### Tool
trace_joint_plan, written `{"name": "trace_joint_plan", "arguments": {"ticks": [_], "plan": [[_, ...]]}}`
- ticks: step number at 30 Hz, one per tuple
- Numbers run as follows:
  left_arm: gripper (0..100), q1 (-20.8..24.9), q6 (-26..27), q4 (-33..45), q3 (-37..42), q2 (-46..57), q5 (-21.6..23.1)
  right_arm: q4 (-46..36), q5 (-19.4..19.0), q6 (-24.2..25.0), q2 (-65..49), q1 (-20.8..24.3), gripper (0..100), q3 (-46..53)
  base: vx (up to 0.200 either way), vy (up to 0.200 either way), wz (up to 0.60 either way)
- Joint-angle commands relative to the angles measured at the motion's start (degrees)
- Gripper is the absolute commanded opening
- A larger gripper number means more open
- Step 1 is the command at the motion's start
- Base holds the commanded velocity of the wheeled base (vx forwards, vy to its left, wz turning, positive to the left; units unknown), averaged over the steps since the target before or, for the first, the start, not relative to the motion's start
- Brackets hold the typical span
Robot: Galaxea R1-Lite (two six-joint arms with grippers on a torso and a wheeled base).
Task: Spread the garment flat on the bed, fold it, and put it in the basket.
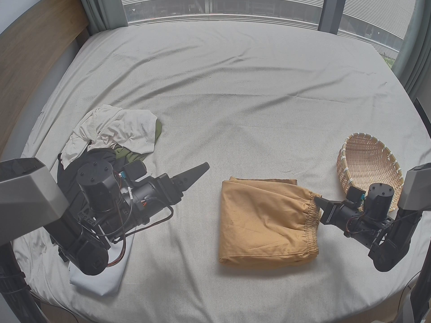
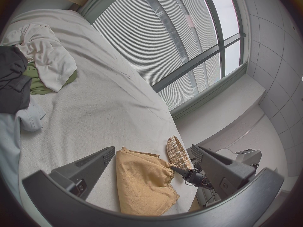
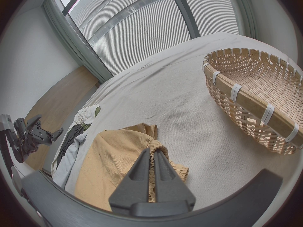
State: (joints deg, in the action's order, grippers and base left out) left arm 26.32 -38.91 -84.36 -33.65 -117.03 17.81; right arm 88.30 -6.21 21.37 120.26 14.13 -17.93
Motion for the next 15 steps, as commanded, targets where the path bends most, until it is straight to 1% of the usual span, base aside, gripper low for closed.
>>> {"name": "trace_joint_plan", "arguments": {"ticks": [1,3,4,5,6,9,15], "plan": [[100,0.1,0.2,0.0,0.1,-0.6,-0.1,0.0,1.0,-0.2,0.0,-0.1,0,-0.2,0.0,0.0,0.0],[100,0.0,0.2,0.0,0.1,-0.6,-0.1,0.0,1.2,-0.1,0.1,-0.2,0,-0.2,0.0,0.0,0.0],[100,0.0,0.2,0.0,0.1,-0.6,-0.1,0.0,1.3,-0.1,0.1,-0.3,100,-0.3,0.0,0.0,0.0],[100,0.0,0.2,0.0,0.1,-0.6,-0.1,0.0,1.3,-0.1,0.1,-0.3,100,-0.3,0.0,0.0,0.0],[100,0.0,0.2,0.0,0.1,-0.6,-0.1,0.0,2.2,-0.1,-0.1,-0.5,100,-0.3,0.0,0.0,0.0],[100,0.0,0.2,0.0,0.1,-0.6,-0.1,0.0,3.6,-0.1,-1.3,-0.5,100,0.0,0.0,0.0,0.0],[100,0.0,0.2,-0.1,0.1,-0.6,-0.1,-0.1,3.8,-0.1,-5.4,0.1,100,5.0,0.0,0.0,0.0]]}}
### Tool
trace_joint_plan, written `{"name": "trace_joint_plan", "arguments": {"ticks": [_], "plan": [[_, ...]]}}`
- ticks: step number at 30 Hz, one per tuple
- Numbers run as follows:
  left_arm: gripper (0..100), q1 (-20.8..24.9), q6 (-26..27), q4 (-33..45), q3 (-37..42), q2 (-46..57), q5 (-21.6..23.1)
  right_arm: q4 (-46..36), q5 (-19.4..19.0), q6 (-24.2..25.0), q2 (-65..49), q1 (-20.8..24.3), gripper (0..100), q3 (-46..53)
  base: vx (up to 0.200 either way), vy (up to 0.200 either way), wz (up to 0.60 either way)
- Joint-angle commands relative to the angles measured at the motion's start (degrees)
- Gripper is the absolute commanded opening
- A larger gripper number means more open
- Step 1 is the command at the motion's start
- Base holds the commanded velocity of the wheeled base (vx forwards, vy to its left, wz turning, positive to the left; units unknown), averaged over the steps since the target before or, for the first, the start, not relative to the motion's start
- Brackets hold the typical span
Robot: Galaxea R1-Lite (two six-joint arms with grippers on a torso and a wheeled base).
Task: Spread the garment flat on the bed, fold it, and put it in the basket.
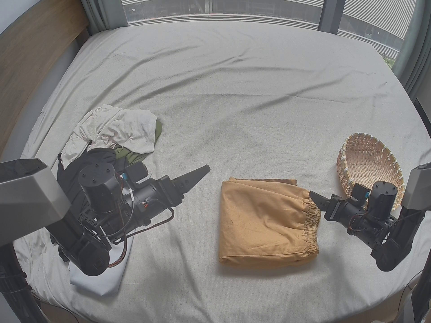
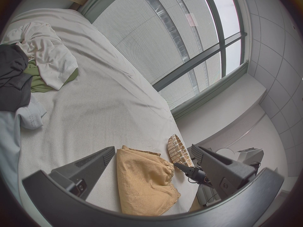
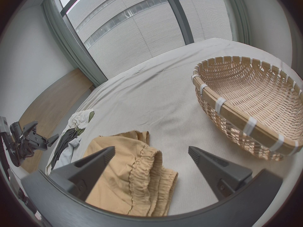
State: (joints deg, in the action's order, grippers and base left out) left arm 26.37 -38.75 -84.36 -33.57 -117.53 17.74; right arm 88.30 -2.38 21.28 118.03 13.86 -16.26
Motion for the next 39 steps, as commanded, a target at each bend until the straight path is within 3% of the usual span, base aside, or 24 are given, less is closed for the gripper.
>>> {"name": "trace_joint_plan", "arguments": {"ticks": [1,14,22,26,39], "plan": [[100,-0.1,0.0,-0.1,0.0,-0.1,0.0,-0.1,0.0,0.2,-3.3,0.4,100,4.7,0.0,0.0,0.0],[100,-0.1,-0.1,-1.2,0.0,-0.2,-0.1,-0.1,-3.0,1.2,-0.3,0.5,100,13.5,0.0,0.0,0.0],[100,-0.2,0.0,-1.2,0.0,-0.2,0.0,-0.1,-5.9,8.1,4.0,1.9,100,13.2,0.0,0.0,0.0],[100,-0.2,-0.1,-1.2,0.0,0.0,0.0,-0.1,-9.5,11.9,8.0,1.9,100,12.3,0.0,0.0,0.0],[100,-0.4,0.0,-1.2,0.4,-0.1,-0.1,-0.1,-11.3,15.1,9.3,5.0,100,8.6,0.0,0.0,0.0]]}}
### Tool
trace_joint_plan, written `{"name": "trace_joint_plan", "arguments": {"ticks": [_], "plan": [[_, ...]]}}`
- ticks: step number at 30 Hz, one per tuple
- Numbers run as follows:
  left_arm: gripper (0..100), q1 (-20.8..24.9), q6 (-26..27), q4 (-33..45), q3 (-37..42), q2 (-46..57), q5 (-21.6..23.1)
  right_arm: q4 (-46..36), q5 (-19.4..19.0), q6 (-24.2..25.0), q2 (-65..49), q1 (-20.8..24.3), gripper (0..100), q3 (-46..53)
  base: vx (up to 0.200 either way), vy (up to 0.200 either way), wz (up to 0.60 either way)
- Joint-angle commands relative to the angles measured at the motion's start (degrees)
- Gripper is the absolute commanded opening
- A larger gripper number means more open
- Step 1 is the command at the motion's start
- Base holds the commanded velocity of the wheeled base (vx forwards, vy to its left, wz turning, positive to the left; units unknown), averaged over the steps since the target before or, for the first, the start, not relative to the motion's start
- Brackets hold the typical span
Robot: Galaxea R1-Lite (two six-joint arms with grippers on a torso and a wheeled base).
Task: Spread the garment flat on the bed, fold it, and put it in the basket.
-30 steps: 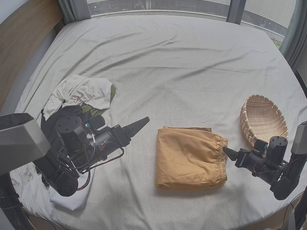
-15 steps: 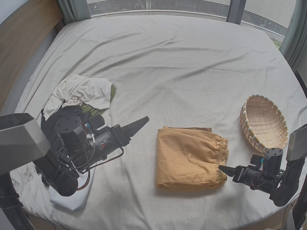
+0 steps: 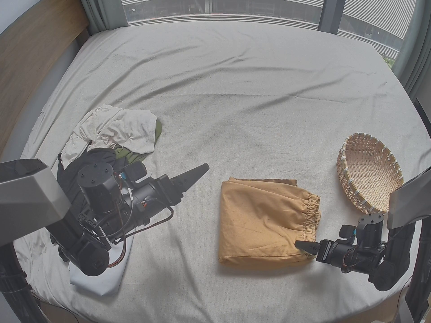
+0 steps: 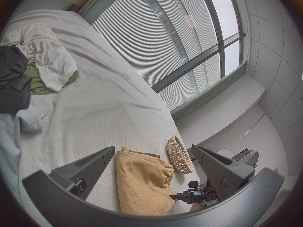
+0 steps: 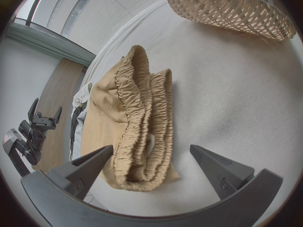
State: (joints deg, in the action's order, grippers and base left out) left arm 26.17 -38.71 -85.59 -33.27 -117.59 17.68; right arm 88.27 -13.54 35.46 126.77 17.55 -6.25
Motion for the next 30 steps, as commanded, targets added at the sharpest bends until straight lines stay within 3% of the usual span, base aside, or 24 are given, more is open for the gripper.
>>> {"name": "trace_joint_plan", "arguments": {"ticks": [1,22,23,30], "plan": [[100,-0.2,-0.1,0.0,0.1,0.0,0.0,0.0,-0.2,1.4,0.6,1.7,100,-1.7,0.0,0.0,0.0],[100,-0.2,0.0,0.0,0.0,0.4,0.0,0.1,-2.4,5.1,2.0,3.6,100,-4.5,0.0,0.0,0.0],[100,-0.2,0.0,0.0,0.0,0.4,0.0,0.1,-2.4,5.0,1.9,3.6,0,-4.6,0.0,0.0,0.0],[100,-0.3,0.1,0.0,0.0,0.4,0.0,0.1,-2.5,5.0,1.7,3.9,0,-4.8,0.0,0.0,0.0]]}}
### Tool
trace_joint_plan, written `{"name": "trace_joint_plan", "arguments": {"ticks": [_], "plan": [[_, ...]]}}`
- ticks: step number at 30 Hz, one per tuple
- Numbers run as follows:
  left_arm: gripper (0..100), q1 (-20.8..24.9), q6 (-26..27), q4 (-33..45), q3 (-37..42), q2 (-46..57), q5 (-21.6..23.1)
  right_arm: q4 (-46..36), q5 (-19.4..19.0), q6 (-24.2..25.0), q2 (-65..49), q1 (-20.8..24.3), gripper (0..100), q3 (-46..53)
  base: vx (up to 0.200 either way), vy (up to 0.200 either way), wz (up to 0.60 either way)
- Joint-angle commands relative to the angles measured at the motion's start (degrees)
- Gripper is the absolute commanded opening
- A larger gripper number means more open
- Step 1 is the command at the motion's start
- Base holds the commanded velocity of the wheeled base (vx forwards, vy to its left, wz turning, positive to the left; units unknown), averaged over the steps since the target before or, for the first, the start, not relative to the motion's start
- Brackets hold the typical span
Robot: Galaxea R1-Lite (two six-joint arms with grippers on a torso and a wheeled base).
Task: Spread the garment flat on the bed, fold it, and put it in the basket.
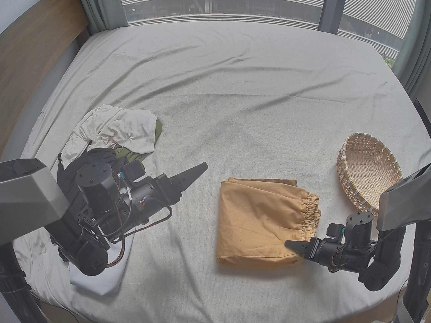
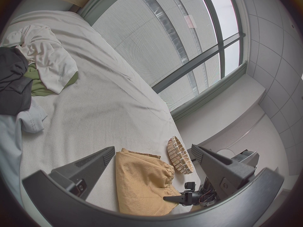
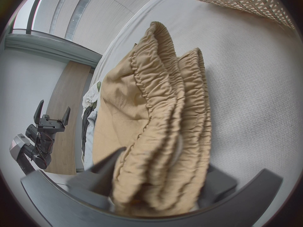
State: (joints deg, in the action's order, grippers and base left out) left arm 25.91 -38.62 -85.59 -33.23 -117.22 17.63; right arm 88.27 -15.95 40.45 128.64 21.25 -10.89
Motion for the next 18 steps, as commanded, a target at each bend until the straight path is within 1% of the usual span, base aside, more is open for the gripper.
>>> {"name": "trace_joint_plan", "arguments": {"ticks": [1,4,6,10,15,18], "plan": [[100,-0.1,0.0,-0.1,0.0,0.0,0.0,0.1,-0.1,0.0,-0.1,0.3,0,-0.4,0.0,0.0,0.0],[100,-0.4,0.0,-0.4,0.0,0.1,0.0,0.1,-0.2,0.0,-0.5,0.7,0,-0.5,0.0,0.0,0.0],[100,-0.6,0.0,-0.5,-0.1,0.1,0.0,0.1,-0.6,0.0,-2.7,1.8,0,-0.4,0.0,0.0,0.0],[100,-0.9,0.0,-0.5,-0.1,0.1,0.1,0.1,-3.0,0.0,-7.4,3.3,0,-0.3,0.0,0.0,0.0],[100,-1.1,0.0,-0.5,0.0,0.0,0.1,0.1,-3.9,-0.1,-11.5,5.9,0,-0.3,0.0,0.0,0.0],[100,-1.1,0.0,-0.7,0.0,0.1,0.1,0.1,-5.2,-0.1,-14.6,6.9,0,-0.6,0.0,0.0,0.0]]}}
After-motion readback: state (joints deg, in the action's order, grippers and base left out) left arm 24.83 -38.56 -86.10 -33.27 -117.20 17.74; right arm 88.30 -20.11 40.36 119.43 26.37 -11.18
